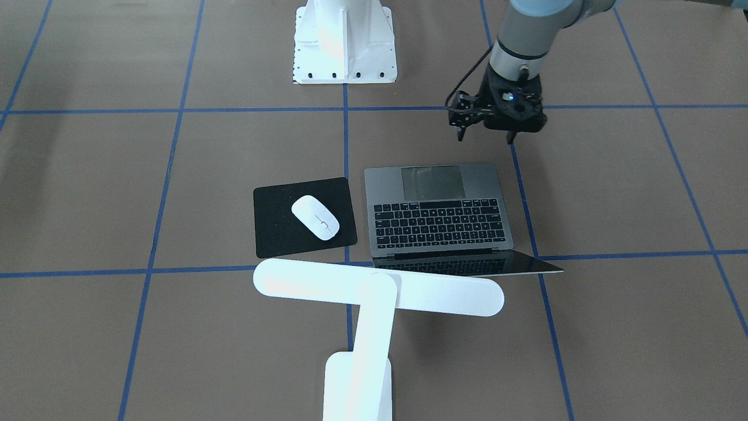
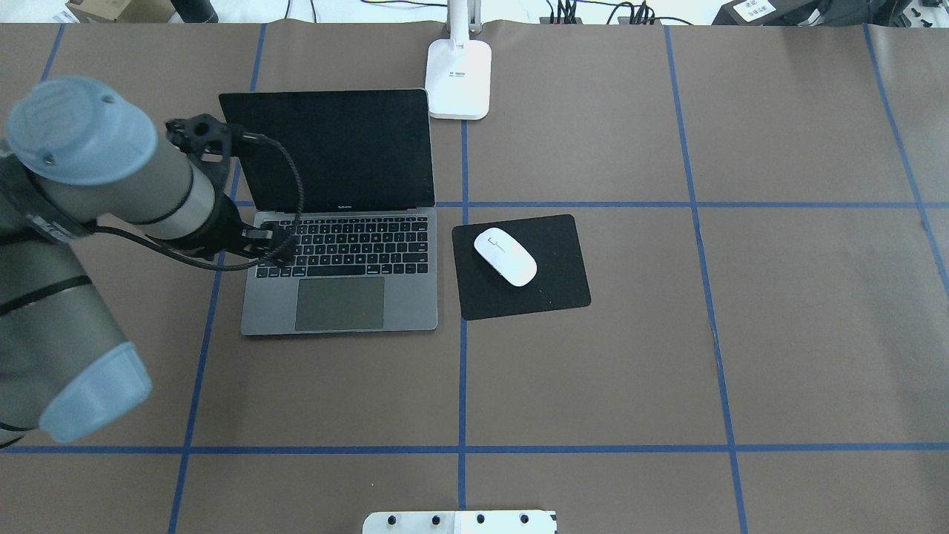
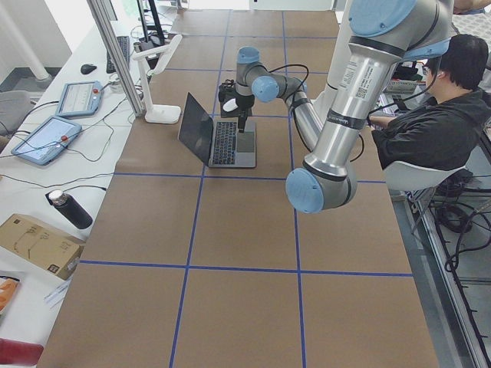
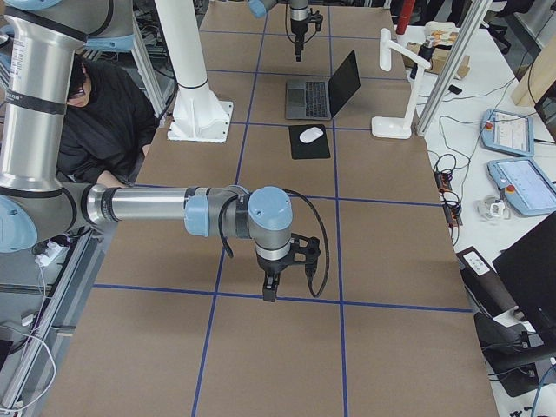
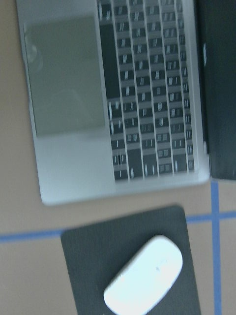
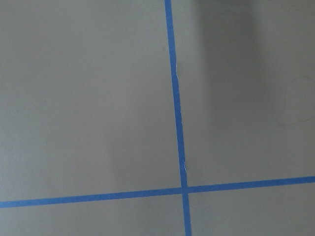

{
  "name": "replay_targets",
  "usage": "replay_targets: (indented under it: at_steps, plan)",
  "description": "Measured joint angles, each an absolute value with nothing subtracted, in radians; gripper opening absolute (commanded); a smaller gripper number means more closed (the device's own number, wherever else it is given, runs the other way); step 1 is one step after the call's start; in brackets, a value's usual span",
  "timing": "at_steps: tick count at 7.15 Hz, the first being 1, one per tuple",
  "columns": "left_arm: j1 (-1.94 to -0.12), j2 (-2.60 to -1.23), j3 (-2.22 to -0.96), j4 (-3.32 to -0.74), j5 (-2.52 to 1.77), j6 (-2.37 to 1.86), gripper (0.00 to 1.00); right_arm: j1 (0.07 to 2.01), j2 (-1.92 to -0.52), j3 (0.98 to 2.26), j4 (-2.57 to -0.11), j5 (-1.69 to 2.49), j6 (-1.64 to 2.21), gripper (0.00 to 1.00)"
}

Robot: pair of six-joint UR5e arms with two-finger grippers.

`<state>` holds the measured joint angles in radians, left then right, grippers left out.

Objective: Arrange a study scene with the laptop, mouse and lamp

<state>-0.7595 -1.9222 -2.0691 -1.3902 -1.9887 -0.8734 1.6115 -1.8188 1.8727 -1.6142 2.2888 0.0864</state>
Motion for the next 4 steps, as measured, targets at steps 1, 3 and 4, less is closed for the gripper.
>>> replay_targets:
  at_steps: [1, 3, 4]
  plan:
    - [-0.852, -1.852, -2.068, -1.390, -2.007, -0.725, 1.00, 1.612, -1.819, 1.856, -1.610, 2.289, 0.087, 0.99]
    - [-1.054, -1.754, -2.024, -1.397, -2.085, -0.464, 1.00, 1.612, -1.814, 1.831, -1.607, 2.291, 0.091, 0.99]
    - [-1.164, -1.710, -1.982, -1.408, -2.128, -0.322, 1.00, 1.612, -1.812, 1.830, -1.607, 2.297, 0.095, 0.99]
